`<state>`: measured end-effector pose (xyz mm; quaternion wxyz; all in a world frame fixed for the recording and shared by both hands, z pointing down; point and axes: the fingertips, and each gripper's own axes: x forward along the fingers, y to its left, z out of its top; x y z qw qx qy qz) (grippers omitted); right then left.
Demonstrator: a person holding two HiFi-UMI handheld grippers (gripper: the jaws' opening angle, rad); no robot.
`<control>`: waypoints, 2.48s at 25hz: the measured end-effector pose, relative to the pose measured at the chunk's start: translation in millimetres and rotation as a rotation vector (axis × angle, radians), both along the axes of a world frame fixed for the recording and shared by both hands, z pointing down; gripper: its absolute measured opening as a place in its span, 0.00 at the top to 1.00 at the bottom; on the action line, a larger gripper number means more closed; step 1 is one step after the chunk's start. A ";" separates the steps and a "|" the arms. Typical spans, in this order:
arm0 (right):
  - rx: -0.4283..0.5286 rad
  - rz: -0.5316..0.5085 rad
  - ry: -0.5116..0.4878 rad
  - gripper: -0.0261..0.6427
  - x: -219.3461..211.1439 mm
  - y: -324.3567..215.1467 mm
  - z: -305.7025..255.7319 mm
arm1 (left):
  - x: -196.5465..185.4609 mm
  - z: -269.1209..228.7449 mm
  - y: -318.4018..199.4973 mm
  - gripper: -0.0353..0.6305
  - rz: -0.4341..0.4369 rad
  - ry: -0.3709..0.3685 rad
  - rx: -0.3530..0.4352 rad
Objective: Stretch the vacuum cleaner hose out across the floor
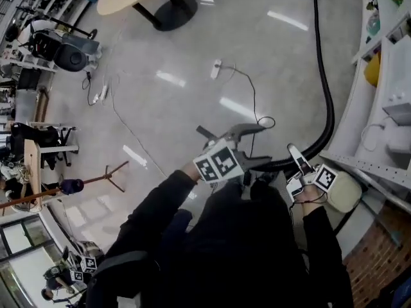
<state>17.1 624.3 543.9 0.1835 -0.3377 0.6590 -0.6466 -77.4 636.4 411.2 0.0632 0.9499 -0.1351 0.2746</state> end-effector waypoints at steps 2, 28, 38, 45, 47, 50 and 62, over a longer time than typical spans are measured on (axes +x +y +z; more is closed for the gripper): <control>0.064 0.014 -0.008 0.76 6.5 7.1 -18.5 | -49.6 -38.3 -13.1 0.45 -0.165 0.108 0.016; 0.263 0.123 -0.268 0.76 -54.0 29.2 -160.8 | -133.9 171.9 131.8 0.42 0.292 -0.438 0.399; 0.032 0.153 -0.356 0.34 -13.8 74.3 -44.3 | -97.0 130.3 294.8 0.63 0.345 -0.401 -0.289; -0.330 -0.158 -0.215 0.34 -58.0 271.2 91.8 | -30.6 169.3 412.9 0.63 0.190 -0.393 -0.978; -0.381 -0.269 -0.179 0.34 -74.8 322.6 90.0 | -10.1 180.1 415.6 0.63 0.093 -0.354 -1.097; -0.342 -0.273 -0.208 0.34 -80.9 335.9 77.6 | 17.9 192.9 403.8 0.63 0.055 -0.340 -1.156; -0.358 -0.005 -0.087 0.69 -28.6 278.5 102.0 | 23.6 228.4 365.3 0.25 0.306 -0.666 -0.463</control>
